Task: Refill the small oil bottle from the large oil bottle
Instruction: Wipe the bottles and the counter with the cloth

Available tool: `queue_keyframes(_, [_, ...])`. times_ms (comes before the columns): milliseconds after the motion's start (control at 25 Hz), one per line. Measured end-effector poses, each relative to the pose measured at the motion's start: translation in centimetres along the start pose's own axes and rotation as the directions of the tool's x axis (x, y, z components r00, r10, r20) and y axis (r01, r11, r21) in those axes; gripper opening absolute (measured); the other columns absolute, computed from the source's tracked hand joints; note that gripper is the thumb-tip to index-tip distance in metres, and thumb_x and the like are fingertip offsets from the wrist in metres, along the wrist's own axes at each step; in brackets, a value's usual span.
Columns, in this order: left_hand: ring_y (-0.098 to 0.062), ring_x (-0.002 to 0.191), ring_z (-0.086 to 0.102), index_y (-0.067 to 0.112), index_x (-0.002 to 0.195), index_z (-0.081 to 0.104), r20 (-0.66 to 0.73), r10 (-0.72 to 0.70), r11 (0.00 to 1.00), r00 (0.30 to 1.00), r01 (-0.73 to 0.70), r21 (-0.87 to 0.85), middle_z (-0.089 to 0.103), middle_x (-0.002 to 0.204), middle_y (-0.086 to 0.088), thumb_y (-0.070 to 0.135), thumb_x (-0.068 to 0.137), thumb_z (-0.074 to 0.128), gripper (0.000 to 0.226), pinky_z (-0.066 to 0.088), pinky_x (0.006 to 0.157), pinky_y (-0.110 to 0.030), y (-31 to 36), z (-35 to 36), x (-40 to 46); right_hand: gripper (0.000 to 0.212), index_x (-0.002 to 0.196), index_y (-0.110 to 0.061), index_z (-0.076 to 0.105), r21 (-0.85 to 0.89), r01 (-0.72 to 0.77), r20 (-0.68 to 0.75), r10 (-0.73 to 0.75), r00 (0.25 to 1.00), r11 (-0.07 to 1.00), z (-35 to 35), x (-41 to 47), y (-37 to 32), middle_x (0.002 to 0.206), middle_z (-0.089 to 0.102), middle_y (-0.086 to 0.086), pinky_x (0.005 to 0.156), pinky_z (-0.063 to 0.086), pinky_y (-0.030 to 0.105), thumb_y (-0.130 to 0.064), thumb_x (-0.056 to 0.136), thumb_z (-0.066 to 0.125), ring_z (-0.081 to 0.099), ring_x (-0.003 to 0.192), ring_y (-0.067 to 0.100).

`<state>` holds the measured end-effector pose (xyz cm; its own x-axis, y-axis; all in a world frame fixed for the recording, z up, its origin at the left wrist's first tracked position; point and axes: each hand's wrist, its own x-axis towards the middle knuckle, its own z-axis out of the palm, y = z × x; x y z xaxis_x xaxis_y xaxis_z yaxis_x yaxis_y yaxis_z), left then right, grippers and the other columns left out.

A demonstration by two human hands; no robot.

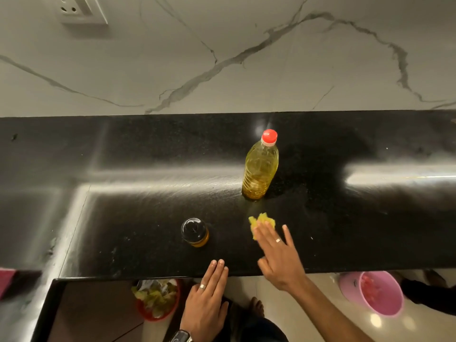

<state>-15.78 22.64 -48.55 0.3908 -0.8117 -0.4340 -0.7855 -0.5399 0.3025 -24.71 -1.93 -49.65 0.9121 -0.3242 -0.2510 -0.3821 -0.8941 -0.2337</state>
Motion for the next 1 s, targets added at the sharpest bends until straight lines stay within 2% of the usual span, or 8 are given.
queue_keyframes(120, [-0.006, 0.146, -0.042, 0.037, 0.151, -0.029, -0.028, -0.002, 1.000, 1.000, 0.001, -0.012, -0.050, 0.152, 0.022, 0.049, 0.103, 0.041, 0.086, 0.031, 0.120, -0.033, -0.1, 0.2, 0.0, 0.086, 0.166, -0.021, 0.001, -0.012, -0.091, -0.012, 0.091, 0.996, 0.996, -1.6, 4.4, -1.6, 0.174, -0.009, -0.002, 0.129, 0.004, 0.057, -0.045, 0.092, 0.037, -0.014, 0.160, 0.017])
queue_keyframes(360, [0.003, 0.142, -0.045, 0.043, 0.150, -0.031, -0.030, -0.014, 0.999, 0.999, 0.012, -0.047, -0.048, 0.155, 0.026, 0.047, 0.102, 0.044, 0.089, 0.035, 0.121, -0.039, -0.9, 1.5, -0.3, 0.096, 0.166, -0.026, 0.003, -0.065, 0.310, 0.110, -0.302, 0.947, 0.948, 1.4, -3.3, -2.4, 0.175, -0.004, -0.003, 0.126, -0.007, 0.051, -0.041, 0.084, 0.048, -0.003, 0.161, 0.016])
queue_keyframes(480, [0.001, 0.145, -0.041, 0.044, 0.150, -0.031, -0.040, 0.005, 0.998, 0.999, -0.007, -0.066, -0.046, 0.156, 0.026, 0.047, 0.102, 0.042, 0.087, 0.038, 0.119, -0.036, -1.1, 1.7, -0.1, 0.093, 0.166, -0.027, 0.001, -0.091, -0.006, -0.001, 0.006, 1.000, 0.996, 0.3, -6.1, 3.9, 0.174, -0.005, -0.006, 0.128, -0.003, 0.054, -0.039, 0.084, 0.043, 0.005, 0.161, 0.016])
queue_keyframes(600, [-0.001, 0.148, -0.039, 0.042, 0.152, -0.029, -0.060, 0.003, 0.997, 0.998, -0.008, -0.080, -0.044, 0.158, 0.025, 0.047, 0.102, 0.042, 0.087, 0.038, 0.119, -0.036, -1.0, 1.6, -0.5, 0.086, 0.166, -0.020, -0.002, -0.043, -0.342, -0.004, 0.342, 0.940, 0.939, -2.7, 0.2, 3.6, 0.174, -0.007, 0.002, 0.128, 0.000, 0.059, -0.040, 0.095, 0.042, -0.007, 0.161, 0.021])
queue_keyframes(680, [-0.004, 0.153, -0.031, 0.039, 0.156, -0.021, -0.083, -0.002, 0.997, 0.997, -0.004, -0.077, -0.036, 0.164, 0.020, 0.047, 0.100, 0.049, 0.090, 0.042, 0.117, -0.035, -0.8, 1.4, -0.6, 0.090, 0.166, -0.020, 0.004, -0.046, -0.169, -0.005, 0.169, 0.986, 0.984, -1.9, 1.9, -1.7, 0.175, -0.002, 0.002, 0.128, -0.004, 0.058, -0.042, 0.090, 0.048, -0.011, 0.160, 0.021])
queue_keyframes(800, [-0.019, 0.158, 0.019, 0.020, 0.160, 0.035, -0.183, 0.023, 0.994, 0.983, -0.043, -0.101, 0.020, 0.171, 0.002, 0.041, 0.077, 0.083, 0.098, 0.060, 0.087, -0.021, -1.0, 0.8, -0.6, 0.099, 0.166, -0.026, 0.006, 0.011, 0.158, 0.061, -0.158, 0.985, 0.987, 2.9, -4.4, -7.5, 0.175, -0.004, -0.004, 0.125, -0.008, 0.052, -0.044, 0.078, 0.049, -0.007, 0.161, 0.017])
queue_keyframes(880, [-0.020, 0.151, 0.036, 0.016, 0.150, 0.052, -0.256, 0.026, 0.994, 0.966, -0.052, -0.094, 0.041, 0.162, -0.002, 0.041, 0.066, 0.091, 0.097, 0.060, 0.079, -0.015, -1.0, 1.1, -0.5, 0.106, 0.166, -0.028, 0.006, 0.043, 0.053, 0.031, -0.054, 0.998, 0.998, 2.8, -9.2, -3.4, 0.175, -0.004, -0.006, 0.125, -0.004, 0.052, -0.043, 0.071, 0.051, 0.004, 0.161, 0.017])
queue_keyframes(1000, [-0.021, 0.154, 0.032, 0.019, 0.157, 0.042, -0.233, 0.024, 0.991, 0.972, -0.053, -0.122, 0.026, 0.169, 0.000, 0.044, 0.077, 0.083, 0.093, 0.056, 0.088, -0.013, -0.7, 1.1, -0.6, 0.090, 0.165, -0.024, 0.000, 0.007, -0.388, -0.066, 0.387, 0.920, 0.922, 0.1, -9.1, 5.9, 0.174, -0.003, -0.001, 0.127, 0.004, 0.060, -0.035, 0.088, 0.046, 0.005, 0.161, 0.021])
